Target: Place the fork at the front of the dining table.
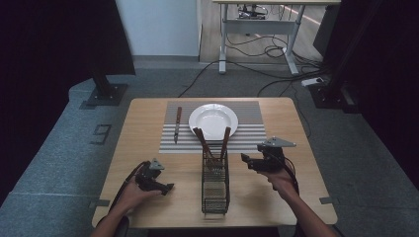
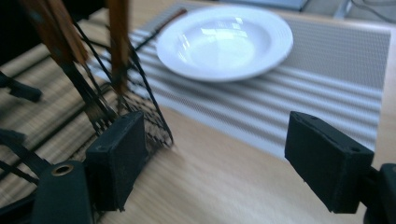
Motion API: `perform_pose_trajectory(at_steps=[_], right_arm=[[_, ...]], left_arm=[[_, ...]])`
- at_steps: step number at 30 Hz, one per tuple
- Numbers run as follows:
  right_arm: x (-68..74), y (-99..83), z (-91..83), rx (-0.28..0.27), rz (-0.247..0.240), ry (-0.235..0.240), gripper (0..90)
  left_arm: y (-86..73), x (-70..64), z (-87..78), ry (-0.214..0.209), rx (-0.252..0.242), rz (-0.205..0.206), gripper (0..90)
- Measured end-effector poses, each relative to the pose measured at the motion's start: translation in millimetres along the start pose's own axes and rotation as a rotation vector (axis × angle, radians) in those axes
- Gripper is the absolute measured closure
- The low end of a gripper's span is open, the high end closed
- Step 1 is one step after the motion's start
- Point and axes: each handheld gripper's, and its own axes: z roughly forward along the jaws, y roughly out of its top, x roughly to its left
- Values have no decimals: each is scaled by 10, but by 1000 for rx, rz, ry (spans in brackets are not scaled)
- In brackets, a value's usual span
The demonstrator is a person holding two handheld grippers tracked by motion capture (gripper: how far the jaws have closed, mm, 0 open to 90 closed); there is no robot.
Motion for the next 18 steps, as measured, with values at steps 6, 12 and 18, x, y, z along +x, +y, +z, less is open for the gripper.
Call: perform_pose_trajectory(at_steps=[6,12,18], right_arm=[[78,175,11,-37,-9,43,252],[169,278,60,-56,-28,66,290],[256,381,109,-69,-39,86,313]], left_arm=[[-2,0,-2,0,0,-2,122],[-3,1,-1,0,-1,-1,122],[-3,2,-2,0,0,-1,122]])
